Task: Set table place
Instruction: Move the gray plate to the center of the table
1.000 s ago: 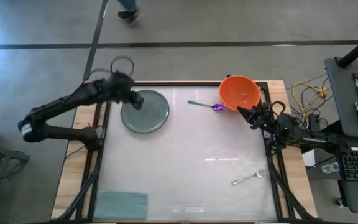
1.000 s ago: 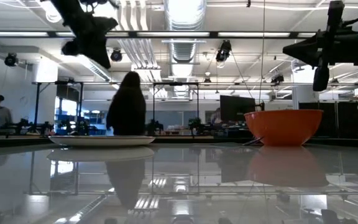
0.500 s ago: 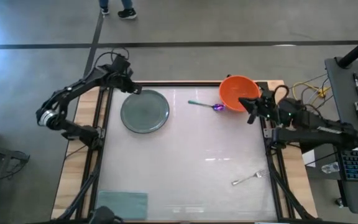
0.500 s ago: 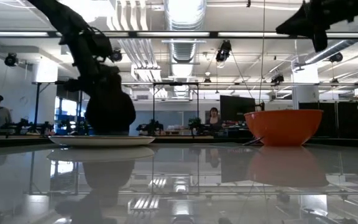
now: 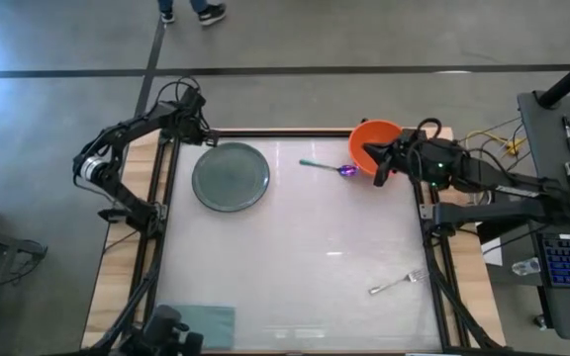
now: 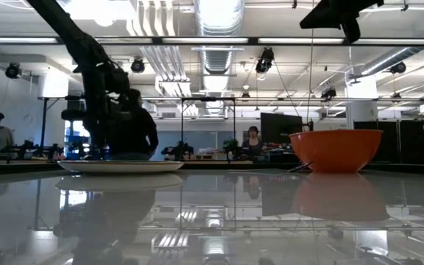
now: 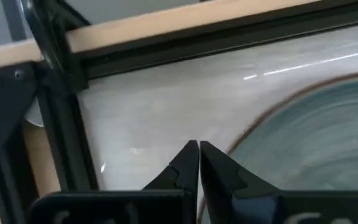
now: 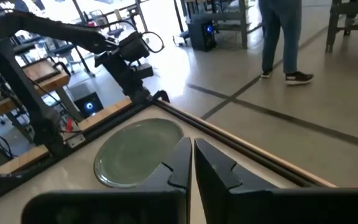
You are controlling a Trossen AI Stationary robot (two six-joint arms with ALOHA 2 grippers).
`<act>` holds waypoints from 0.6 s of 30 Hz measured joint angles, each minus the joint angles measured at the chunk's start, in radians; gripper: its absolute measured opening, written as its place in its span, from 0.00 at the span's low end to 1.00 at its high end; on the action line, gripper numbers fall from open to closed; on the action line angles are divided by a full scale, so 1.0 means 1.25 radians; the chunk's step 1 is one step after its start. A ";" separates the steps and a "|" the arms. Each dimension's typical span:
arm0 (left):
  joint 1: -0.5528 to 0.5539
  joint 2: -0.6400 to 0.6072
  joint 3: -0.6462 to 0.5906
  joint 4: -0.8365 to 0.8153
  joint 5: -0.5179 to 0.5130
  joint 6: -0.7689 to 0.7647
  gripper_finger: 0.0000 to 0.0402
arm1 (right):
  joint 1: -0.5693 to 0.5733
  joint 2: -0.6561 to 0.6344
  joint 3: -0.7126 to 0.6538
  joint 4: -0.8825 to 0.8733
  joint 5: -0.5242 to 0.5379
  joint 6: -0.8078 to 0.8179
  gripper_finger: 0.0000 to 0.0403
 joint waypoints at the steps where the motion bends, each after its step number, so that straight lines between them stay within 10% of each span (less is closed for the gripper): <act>1: 0.005 0.008 0.000 0.000 0.010 0.002 0.00 | 0.000 0.010 0.005 0.000 0.000 0.001 0.03; 18: -0.001 0.131 -0.001 0.063 0.091 0.014 0.00 | 0.000 0.091 0.056 0.002 0.000 0.006 0.03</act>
